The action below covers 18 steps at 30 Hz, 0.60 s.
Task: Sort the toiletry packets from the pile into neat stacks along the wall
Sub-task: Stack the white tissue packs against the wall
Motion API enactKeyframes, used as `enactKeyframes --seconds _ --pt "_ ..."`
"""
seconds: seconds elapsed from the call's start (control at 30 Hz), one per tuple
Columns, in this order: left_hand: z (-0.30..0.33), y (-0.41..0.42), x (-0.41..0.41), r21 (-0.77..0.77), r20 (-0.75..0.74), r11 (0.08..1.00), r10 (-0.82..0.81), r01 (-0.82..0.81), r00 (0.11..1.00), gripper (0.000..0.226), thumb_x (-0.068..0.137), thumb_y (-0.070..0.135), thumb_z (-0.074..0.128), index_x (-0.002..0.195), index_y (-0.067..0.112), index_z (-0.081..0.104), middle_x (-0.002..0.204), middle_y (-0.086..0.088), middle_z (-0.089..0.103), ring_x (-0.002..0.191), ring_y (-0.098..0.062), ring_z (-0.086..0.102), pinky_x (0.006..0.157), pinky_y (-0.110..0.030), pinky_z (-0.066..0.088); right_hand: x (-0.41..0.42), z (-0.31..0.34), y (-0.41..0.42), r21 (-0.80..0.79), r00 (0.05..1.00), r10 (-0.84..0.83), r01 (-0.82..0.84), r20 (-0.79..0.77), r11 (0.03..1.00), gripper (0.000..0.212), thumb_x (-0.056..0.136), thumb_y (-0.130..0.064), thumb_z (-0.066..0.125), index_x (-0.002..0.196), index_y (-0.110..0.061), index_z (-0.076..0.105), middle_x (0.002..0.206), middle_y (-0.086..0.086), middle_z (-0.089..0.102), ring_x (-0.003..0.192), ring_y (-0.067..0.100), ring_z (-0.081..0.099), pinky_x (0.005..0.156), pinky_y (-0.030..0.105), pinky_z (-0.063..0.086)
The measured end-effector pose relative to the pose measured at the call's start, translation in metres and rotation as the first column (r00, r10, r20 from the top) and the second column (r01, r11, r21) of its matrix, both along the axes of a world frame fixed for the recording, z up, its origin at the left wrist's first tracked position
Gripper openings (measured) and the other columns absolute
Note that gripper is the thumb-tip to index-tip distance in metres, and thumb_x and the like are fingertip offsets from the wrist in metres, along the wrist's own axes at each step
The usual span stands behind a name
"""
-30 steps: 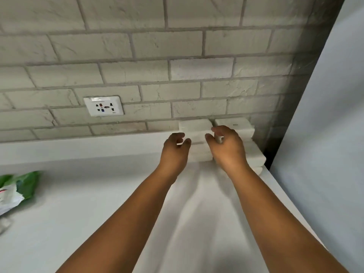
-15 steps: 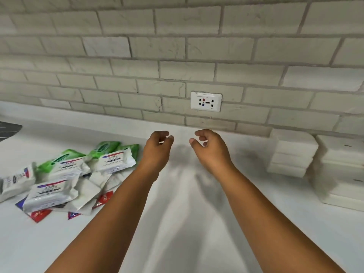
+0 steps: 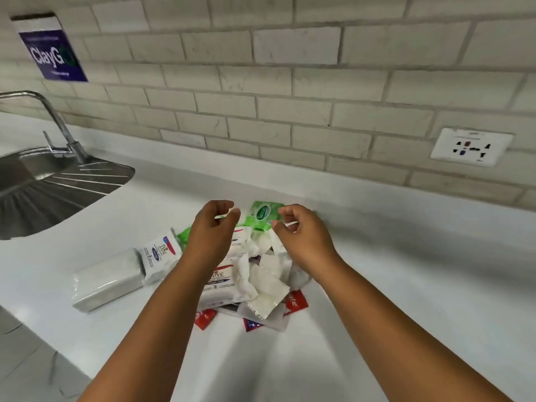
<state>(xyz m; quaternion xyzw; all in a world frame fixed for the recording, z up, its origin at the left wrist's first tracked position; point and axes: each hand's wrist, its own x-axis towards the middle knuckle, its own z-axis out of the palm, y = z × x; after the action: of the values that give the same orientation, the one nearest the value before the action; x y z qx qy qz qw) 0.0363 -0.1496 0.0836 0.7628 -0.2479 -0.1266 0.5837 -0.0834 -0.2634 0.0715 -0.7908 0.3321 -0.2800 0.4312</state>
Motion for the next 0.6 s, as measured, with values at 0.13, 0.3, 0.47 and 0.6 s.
enactKeyframes --seconds 0.13,0.3,0.47,0.6 --pt "-0.01 0.047 0.073 0.089 0.065 0.995 0.044 -0.05 0.997 0.02 0.093 0.027 0.059 0.112 0.022 0.06 0.111 0.003 0.063 0.083 -0.007 0.06 0.065 -0.025 0.044 0.067 -0.008 0.037 0.003 0.996 0.089 -0.089 -0.011 0.996 0.027 0.087 -0.03 0.066 0.113 -0.02 0.062 0.107 -0.002 0.061 0.088 0.01 0.058 0.076 0.019 0.044" --pt "-0.021 0.096 0.155 0.358 0.169 0.934 -0.056 -0.008 0.984 0.029 0.093 0.032 0.059 0.12 0.02 0.059 0.119 0.003 0.061 0.101 -0.013 0.058 0.073 -0.026 0.045 0.135 -0.022 0.079 0.054 0.972 0.225 -0.221 -0.07 0.974 0.028 0.088 -0.032 0.065 0.114 -0.022 0.061 0.107 -0.002 0.061 0.091 0.012 0.06 0.075 0.021 0.043" --pt "-0.029 0.149 0.205 0.622 0.15 0.783 -0.145 0.021 0.978 0.057 0.081 0.05 0.066 0.131 0.027 0.053 0.133 0.008 0.051 0.123 -0.014 0.05 0.094 -0.027 0.04 0.191 -0.037 0.116 0.071 0.922 0.359 -0.353 -0.143 0.933 0.031 0.087 -0.031 0.066 0.116 -0.019 0.061 0.105 -0.002 0.062 0.09 0.012 0.057 0.076 0.022 0.043" --pt "-0.037 0.183 0.217 0.74 0.072 0.666 -0.207 0.087 0.976 0.094 0.065 0.059 0.076 0.144 0.029 0.036 0.15 0.008 0.034 0.137 -0.016 0.035 0.108 -0.032 0.032 0.222 -0.049 0.135 0.093 0.889 0.412 -0.402 -0.2 0.911 0.028 0.088 -0.027 0.065 0.113 -0.013 0.063 0.103 0.001 0.065 0.092 0.016 0.06 0.077 0.021 0.042"
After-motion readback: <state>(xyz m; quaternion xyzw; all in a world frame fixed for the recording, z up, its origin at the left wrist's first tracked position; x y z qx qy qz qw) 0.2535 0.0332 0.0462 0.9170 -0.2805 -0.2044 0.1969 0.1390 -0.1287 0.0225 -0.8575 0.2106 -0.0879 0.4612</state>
